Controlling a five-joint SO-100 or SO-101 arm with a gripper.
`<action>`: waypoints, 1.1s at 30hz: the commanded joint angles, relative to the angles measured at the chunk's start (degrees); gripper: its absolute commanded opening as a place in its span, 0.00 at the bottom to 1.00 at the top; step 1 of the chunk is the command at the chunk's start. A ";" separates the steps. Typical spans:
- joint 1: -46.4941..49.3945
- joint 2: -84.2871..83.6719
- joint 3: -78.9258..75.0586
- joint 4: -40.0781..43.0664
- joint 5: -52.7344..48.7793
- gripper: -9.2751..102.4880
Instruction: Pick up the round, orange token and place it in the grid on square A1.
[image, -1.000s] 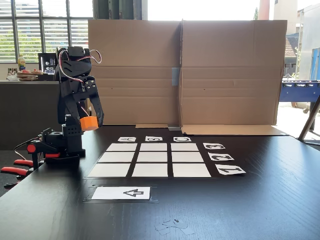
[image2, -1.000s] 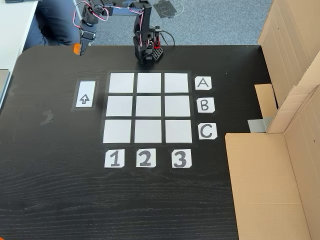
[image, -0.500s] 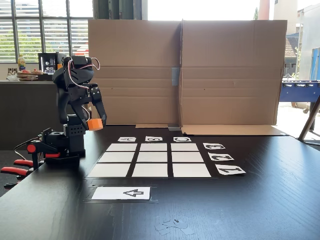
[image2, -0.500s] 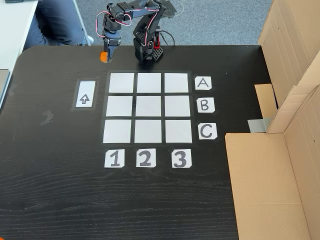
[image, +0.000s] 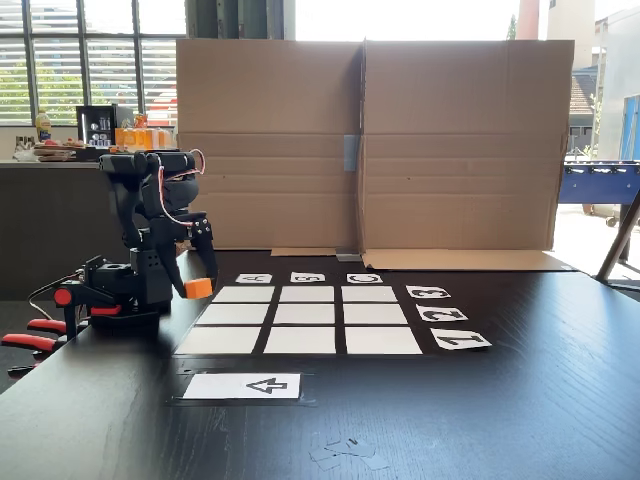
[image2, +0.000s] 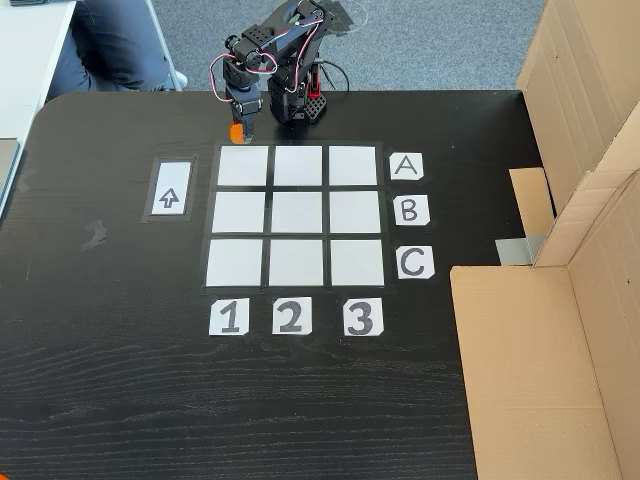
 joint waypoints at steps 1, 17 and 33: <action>-0.53 -0.44 2.37 -4.04 0.18 0.10; -3.52 -14.68 5.01 -16.52 1.32 0.10; -4.31 -18.72 4.04 -21.97 2.55 0.11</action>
